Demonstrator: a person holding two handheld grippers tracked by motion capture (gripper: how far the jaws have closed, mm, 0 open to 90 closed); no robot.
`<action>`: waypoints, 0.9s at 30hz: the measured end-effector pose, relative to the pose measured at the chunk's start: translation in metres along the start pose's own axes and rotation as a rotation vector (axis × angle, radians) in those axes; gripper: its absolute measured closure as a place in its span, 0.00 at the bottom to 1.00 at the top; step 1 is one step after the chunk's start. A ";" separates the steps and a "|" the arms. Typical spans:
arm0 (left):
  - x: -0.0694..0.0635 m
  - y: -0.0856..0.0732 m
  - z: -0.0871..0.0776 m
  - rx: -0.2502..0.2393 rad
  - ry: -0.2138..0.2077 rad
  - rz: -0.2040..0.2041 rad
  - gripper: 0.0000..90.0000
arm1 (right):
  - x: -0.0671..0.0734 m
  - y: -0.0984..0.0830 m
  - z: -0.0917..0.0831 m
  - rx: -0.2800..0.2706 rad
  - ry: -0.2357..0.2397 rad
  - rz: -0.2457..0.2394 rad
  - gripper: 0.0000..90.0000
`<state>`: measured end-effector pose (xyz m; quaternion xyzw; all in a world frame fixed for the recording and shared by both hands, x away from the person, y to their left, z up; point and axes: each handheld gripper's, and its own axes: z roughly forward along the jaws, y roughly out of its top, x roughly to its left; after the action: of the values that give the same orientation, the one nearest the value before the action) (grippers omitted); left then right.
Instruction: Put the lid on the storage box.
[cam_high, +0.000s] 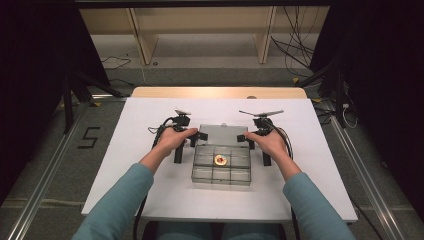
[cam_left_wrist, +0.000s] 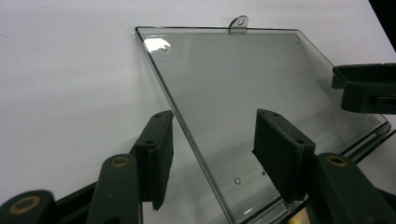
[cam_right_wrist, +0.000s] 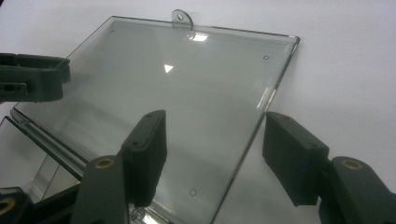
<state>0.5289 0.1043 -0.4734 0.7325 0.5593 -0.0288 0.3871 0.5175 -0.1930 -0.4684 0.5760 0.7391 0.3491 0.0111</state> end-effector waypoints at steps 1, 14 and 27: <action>0.000 0.000 0.000 0.000 0.000 -0.001 0.53 | 0.000 0.000 0.000 0.003 0.004 0.007 0.45; 0.001 0.000 -0.003 0.008 -0.008 -0.039 0.56 | -0.003 0.001 0.001 0.020 0.042 0.087 0.49; -0.003 -0.001 -0.017 -0.073 -0.025 0.038 0.70 | -0.007 0.003 -0.021 -0.055 0.057 0.045 0.77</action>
<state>0.5206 0.1124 -0.4609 0.7281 0.5408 -0.0103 0.4211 0.5139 -0.2091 -0.4534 0.5817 0.7162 0.3855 -0.0017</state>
